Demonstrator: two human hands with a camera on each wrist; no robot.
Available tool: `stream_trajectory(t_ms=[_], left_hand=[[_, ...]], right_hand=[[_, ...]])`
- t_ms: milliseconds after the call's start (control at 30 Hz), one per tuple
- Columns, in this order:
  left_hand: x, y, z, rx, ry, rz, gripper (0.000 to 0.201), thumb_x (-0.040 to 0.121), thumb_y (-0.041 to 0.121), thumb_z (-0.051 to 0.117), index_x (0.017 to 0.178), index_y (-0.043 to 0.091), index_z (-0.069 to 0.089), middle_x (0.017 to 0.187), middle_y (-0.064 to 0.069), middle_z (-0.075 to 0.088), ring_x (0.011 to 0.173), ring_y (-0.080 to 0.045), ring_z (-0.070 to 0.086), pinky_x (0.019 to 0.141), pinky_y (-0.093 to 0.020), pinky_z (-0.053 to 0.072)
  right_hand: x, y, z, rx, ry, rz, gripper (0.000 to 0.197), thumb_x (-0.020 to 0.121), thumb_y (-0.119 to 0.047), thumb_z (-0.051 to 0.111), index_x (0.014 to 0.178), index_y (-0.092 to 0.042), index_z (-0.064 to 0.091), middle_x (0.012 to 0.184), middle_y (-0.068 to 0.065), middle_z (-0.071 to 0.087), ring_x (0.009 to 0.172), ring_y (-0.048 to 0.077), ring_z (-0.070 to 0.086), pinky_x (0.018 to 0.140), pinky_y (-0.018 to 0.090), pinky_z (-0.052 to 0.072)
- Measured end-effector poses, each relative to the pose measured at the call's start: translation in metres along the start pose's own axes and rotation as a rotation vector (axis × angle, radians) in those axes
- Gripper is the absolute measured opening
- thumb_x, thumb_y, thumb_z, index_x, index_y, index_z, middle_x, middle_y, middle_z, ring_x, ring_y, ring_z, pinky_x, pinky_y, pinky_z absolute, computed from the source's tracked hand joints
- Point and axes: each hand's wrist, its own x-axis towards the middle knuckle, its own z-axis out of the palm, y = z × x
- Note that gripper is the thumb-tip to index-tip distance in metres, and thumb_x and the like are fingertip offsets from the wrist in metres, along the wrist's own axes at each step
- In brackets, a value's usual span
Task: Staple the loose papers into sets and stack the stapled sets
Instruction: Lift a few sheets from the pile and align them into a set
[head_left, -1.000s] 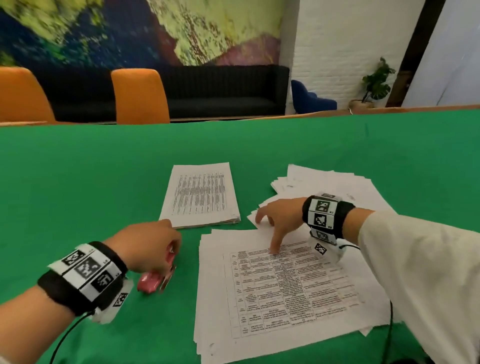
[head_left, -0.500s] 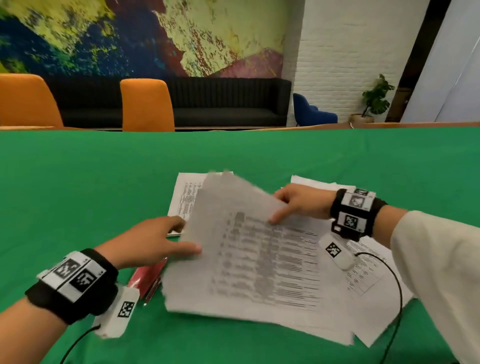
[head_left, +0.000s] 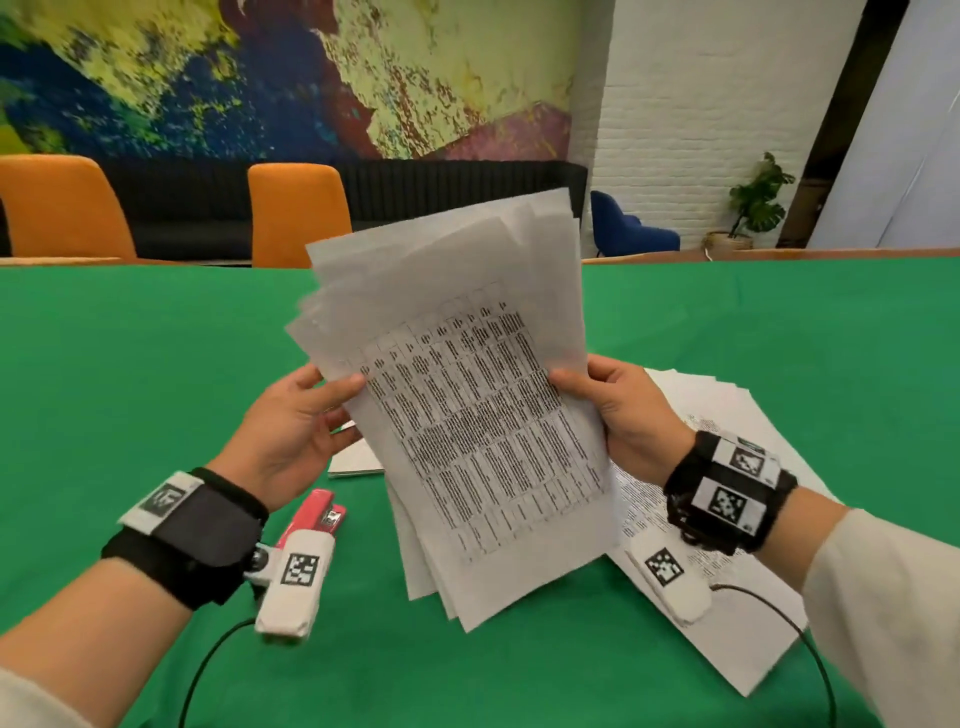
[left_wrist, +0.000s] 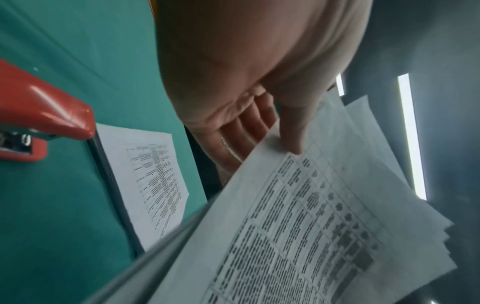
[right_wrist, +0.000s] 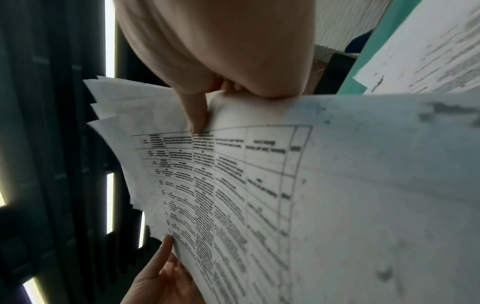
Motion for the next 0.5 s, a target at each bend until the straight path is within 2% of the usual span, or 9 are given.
stream_trajectory(t_ms=[67, 167, 233, 333, 400, 500], left_hand=[[0.001, -0.004, 0.004, 0.072, 0.072, 0.032, 0.025, 0.089, 0.009, 0.069, 0.115, 0.01, 0.072, 0.12, -0.013, 0.076, 0.09, -0.019, 0.077, 0.077, -0.032, 0.065], [0.0, -0.004, 0.011, 0.179, 0.159, 0.156, 0.002, 0.091, 0.009, 0.072, 0.09, 0.01, 0.073, 0.101, -0.012, 0.08, 0.08, -0.019, 0.077, 0.066, -0.028, 0.063], [-0.001, -0.002, 0.017, 0.215, 0.181, 0.25, 0.013, 0.085, 0.013, 0.077, 0.077, 0.008, 0.067, 0.086, -0.009, 0.079, 0.072, -0.018, 0.076, 0.062, -0.027, 0.062], [-0.005, 0.005, 0.031, 0.252, 0.189, 0.393, 0.033, 0.075, 0.025, 0.082, 0.068, 0.007, 0.055, 0.07, -0.009, 0.07, 0.062, -0.016, 0.069, 0.056, -0.026, 0.058], [-0.005, 0.011, 0.037, 0.269, 0.192, 0.47, 0.044, 0.073, 0.036, 0.084, 0.065, 0.011, 0.049, 0.072, -0.018, 0.059, 0.065, -0.022, 0.061, 0.059, -0.03, 0.055], [-0.004, 0.023, 0.044, 0.297, 0.162, 0.507, 0.052, 0.075, 0.056, 0.085, 0.065, 0.017, 0.051, 0.08, -0.034, 0.053, 0.077, -0.03, 0.055, 0.072, -0.049, 0.052]], right_hand=[[-0.004, 0.004, -0.001, 0.009, -0.002, 0.021, 0.043, 0.085, -0.012, 0.074, 0.124, 0.003, 0.068, 0.119, 0.022, 0.074, 0.096, 0.033, 0.074, 0.082, 0.043, 0.064], [-0.009, 0.005, -0.003, -0.01, -0.001, 0.017, 0.044, 0.083, -0.012, 0.074, 0.126, -0.001, 0.069, 0.119, 0.018, 0.075, 0.099, 0.032, 0.075, 0.083, 0.043, 0.064], [-0.012, 0.002, -0.005, -0.03, 0.013, 0.007, 0.046, 0.083, -0.015, 0.074, 0.127, -0.004, 0.069, 0.12, 0.016, 0.075, 0.101, 0.031, 0.075, 0.084, 0.044, 0.064], [-0.013, -0.007, -0.001, -0.018, 0.03, -0.001, 0.043, 0.086, -0.02, 0.072, 0.125, -0.004, 0.069, 0.119, 0.015, 0.076, 0.104, 0.033, 0.074, 0.087, 0.046, 0.063], [-0.011, -0.013, 0.005, -0.011, 0.052, -0.017, 0.036, 0.091, -0.02, 0.07, 0.123, -0.003, 0.07, 0.117, 0.015, 0.077, 0.105, 0.033, 0.074, 0.088, 0.047, 0.063], [-0.009, -0.022, 0.017, -0.022, 0.077, -0.081, 0.029, 0.1, -0.019, 0.064, 0.124, -0.004, 0.069, 0.115, 0.013, 0.078, 0.101, 0.03, 0.076, 0.086, 0.046, 0.063]])
